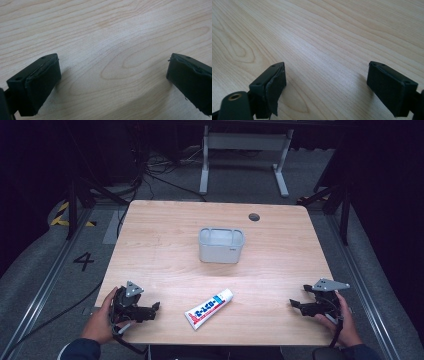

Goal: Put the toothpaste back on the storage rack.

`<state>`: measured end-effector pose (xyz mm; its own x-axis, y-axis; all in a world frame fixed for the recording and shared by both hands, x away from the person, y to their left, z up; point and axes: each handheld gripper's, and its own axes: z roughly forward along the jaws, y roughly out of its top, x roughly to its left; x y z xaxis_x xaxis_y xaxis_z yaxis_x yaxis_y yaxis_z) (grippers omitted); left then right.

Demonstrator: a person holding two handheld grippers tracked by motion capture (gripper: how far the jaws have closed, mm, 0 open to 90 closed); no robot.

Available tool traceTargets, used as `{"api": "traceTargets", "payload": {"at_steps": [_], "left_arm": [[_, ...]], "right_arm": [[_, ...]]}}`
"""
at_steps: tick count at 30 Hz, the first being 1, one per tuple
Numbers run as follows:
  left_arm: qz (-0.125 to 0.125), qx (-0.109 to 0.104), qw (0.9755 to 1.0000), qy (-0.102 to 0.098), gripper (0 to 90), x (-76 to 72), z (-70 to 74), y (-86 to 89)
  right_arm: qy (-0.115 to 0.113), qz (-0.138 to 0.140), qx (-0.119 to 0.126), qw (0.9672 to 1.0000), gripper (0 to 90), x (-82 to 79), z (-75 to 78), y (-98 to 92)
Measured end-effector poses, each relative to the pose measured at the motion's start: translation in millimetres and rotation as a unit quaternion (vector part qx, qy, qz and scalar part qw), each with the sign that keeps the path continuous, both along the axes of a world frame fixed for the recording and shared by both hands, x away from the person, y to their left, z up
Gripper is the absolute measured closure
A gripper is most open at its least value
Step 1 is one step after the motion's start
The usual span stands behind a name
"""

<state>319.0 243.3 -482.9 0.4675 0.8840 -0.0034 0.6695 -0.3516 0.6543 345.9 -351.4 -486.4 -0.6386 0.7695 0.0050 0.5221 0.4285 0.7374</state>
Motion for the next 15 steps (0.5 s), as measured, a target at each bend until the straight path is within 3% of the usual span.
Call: {"api": "traceTargets", "payload": {"at_steps": [1, 13, 15], "left_arm": [[-0.003, -0.008, 1.0000, -0.001, 0.0, 0.7, -0.8, 0.0], [-0.029, -0.003, 0.9996, 0.001, 0.1, 10.5, -0.2, 7.7], [-0.046, -0.001, 0.9990, 0.002, 0.1, 14.9, 0.2, 11.2]], "right_arm": [[0.000, 0.000, 0.000, 1.0000, 16.1, 0.0, 0.0, 0.0], [0.001, -0.002, 0.000, 1.0000, 15.8, 1.0, 0.0, 0.8], [0.001, -0.007, 0.000, 1.0000, 15.7, 1.5, 0.2, 2.1]]}}
